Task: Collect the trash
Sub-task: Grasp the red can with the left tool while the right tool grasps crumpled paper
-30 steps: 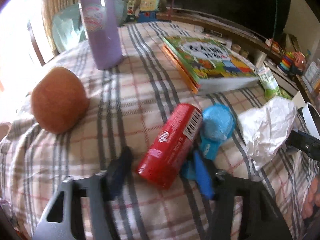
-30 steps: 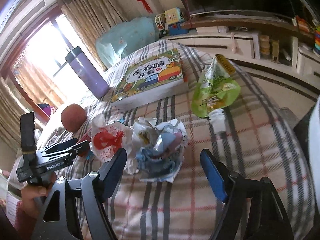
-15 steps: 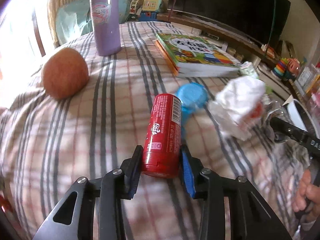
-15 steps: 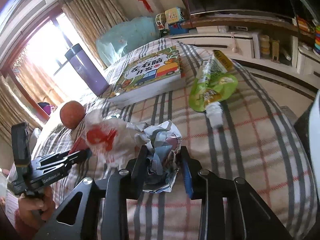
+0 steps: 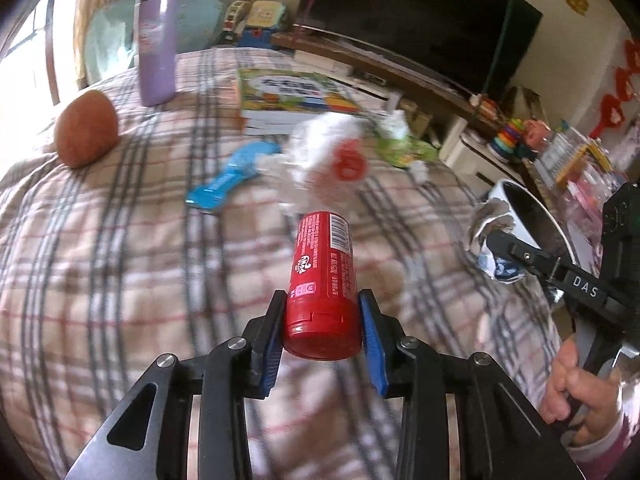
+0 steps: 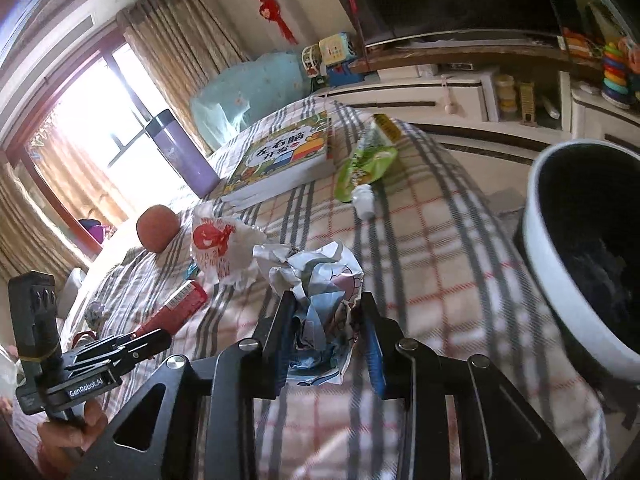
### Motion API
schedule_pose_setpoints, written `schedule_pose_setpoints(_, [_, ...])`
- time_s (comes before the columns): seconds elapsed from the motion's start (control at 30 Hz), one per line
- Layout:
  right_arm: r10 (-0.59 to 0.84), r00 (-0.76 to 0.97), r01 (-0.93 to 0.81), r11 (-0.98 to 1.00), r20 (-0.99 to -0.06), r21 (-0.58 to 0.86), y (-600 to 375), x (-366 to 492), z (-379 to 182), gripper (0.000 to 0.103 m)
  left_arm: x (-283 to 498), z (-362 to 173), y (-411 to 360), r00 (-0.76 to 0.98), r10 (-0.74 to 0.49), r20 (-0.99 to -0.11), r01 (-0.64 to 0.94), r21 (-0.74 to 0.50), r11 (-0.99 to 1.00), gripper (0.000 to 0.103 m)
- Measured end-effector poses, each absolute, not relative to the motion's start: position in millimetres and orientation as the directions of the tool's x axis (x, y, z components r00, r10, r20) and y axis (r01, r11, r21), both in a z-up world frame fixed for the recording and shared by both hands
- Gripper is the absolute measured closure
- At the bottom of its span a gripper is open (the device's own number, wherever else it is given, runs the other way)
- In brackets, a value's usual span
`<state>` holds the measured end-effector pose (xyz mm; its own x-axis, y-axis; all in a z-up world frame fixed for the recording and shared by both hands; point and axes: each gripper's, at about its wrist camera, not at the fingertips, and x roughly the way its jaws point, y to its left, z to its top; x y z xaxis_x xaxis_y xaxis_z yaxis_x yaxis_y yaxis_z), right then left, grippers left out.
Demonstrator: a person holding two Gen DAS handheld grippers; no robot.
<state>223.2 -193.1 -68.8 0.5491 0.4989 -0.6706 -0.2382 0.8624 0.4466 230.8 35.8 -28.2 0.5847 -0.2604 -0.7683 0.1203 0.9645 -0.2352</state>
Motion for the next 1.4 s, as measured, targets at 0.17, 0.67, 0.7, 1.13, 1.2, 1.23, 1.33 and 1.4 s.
schedule_pose_setpoints(0.17, [0.481,0.573,-0.218,0.87,-0.664,0.442,-217,208,-63,0.072,227,-27,12,0.572,-0.304,-0.761,0.168,-0.254,0.952,0.069])
schedule_pose_setpoints(0.67, [0.419,0.637,-0.118,0.883,-0.647,0.455,-288,175,-57,0.072,231,-25,-63,0.531,-0.382,-0.757,0.306,-0.249,0.919,0.069])
schedule_pose_setpoints(0.7, [0.416,0.64,-0.115,0.883,-0.646,0.455,-290,174,-57,0.072,231,-25,-66,0.528,-0.386,-0.756,0.313,-0.249,0.916,0.069])
schedule_pose_setpoints(1.13, [0.387,0.678,-0.062,0.877,-0.625,0.476,-327,164,-53,0.072,241,-24,-97,0.515,-0.401,-0.758,0.358,-0.236,0.904,0.069])
schedule_pose_setpoints(1.2, [0.383,0.683,-0.053,0.876,-0.622,0.48,-333,163,-53,0.072,242,-23,-101,0.514,-0.402,-0.758,0.364,-0.232,0.902,0.069])
schedule_pose_setpoints(1.23, [0.379,0.686,-0.047,0.875,-0.621,0.482,-336,163,-53,0.072,242,-23,-103,0.514,-0.403,-0.757,0.366,-0.232,0.901,0.069])
schedule_pose_setpoints(1.33, [0.372,0.694,-0.037,0.873,-0.616,0.486,-342,162,-51,0.072,244,-22,-108,0.514,-0.404,-0.756,0.371,-0.228,0.9,0.069])
schedule_pose_setpoints(1.4, [0.368,0.699,-0.032,0.873,-0.613,0.488,-345,161,-50,0.072,245,-22,-111,0.515,-0.405,-0.756,0.375,-0.227,0.899,0.069])
